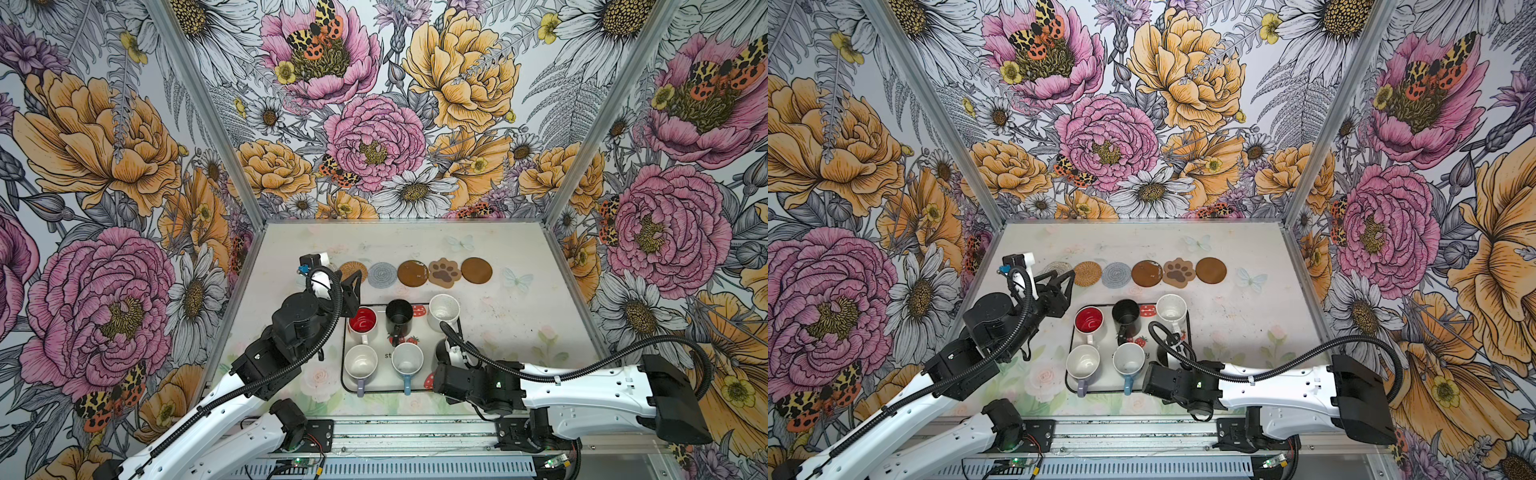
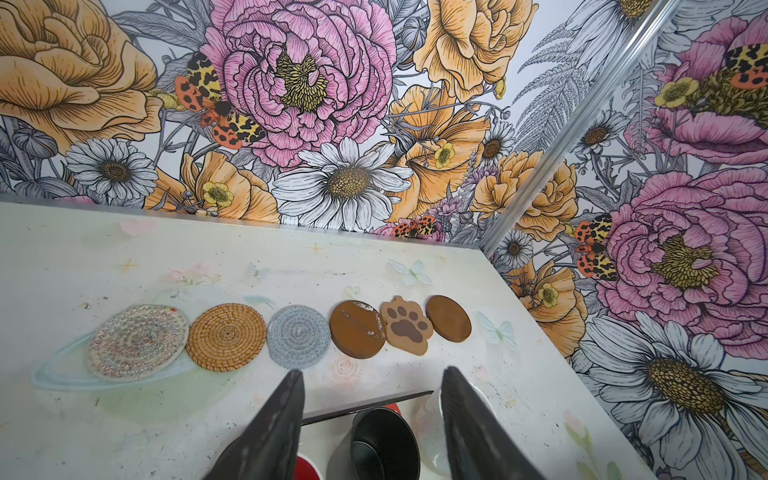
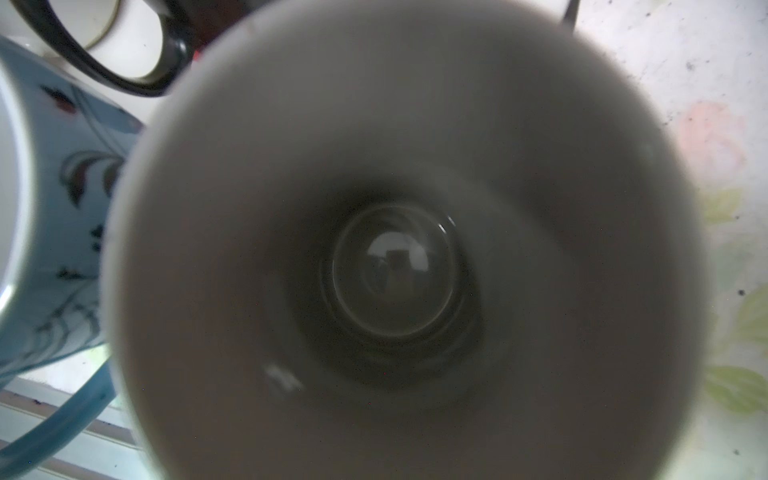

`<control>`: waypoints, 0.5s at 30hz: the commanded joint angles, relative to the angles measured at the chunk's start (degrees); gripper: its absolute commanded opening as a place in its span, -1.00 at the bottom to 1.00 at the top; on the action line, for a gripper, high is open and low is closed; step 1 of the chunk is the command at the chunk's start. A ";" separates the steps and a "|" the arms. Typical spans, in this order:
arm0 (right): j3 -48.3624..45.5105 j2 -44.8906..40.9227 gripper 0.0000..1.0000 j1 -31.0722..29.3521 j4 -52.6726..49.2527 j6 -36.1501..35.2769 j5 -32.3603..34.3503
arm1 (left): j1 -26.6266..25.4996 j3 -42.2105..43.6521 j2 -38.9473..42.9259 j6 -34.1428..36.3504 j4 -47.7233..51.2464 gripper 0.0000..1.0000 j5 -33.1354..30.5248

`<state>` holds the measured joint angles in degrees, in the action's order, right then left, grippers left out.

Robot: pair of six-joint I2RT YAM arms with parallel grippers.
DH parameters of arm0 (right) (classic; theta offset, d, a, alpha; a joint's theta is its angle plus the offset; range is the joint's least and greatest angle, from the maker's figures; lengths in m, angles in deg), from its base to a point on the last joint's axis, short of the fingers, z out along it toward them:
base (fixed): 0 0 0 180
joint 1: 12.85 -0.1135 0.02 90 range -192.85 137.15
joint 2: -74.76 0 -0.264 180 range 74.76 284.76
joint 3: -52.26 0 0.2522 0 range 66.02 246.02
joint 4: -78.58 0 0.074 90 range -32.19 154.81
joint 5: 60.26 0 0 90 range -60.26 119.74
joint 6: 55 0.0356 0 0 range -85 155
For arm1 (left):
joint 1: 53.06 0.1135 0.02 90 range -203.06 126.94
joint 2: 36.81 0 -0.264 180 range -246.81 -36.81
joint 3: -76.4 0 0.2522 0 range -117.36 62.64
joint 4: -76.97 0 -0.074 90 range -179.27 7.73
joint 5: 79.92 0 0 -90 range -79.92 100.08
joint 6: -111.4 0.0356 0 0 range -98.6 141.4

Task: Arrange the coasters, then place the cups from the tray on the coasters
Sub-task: 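Close the right gripper on the grey mug rim and lift it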

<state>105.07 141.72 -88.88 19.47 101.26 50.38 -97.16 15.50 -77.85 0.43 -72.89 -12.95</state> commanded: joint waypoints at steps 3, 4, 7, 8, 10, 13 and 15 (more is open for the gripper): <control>-0.19 0.69 -0.54 0.44 1.13 -0.85 -0.06 | -0.38 0.96 0.43 0.87 -1.26 0.09 -1.53; -0.05 0.78 -0.59 0.44 1.07 -1.09 -0.21 | -0.42 1.00 0.50 0.91 -1.26 0.09 -1.55; 0.65 1.55 -0.71 0.44 0.96 -1.95 -0.77 | -0.25 1.12 0.76 0.93 -1.16 0.10 -2.12; 0.95 1.97 -0.77 0.53 0.89 -2.25 -1.03 | -0.29 1.22 0.86 0.84 -1.02 0.09 -2.34; 1.52 2.58 -0.93 0.53 0.68 -2.75 -1.38 | -0.31 1.17 1.07 0.87 -0.92 0.10 -2.64; 2.69 3.27 -1.00 0.53 0.05 -3.23 -1.48 | -0.30 1.39 1.71 0.92 -0.57 0.10 -2.99; 3.37 3.52 -1.00 0.53 -0.55 -3.57 -1.32 | -0.20 1.73 2.31 0.93 -0.48 0.10 -3.31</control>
<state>106.62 144.52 -88.88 19.43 98.70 49.69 -97.16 16.34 -76.99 0.43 -72.82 -14.41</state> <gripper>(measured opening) 0.155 0.550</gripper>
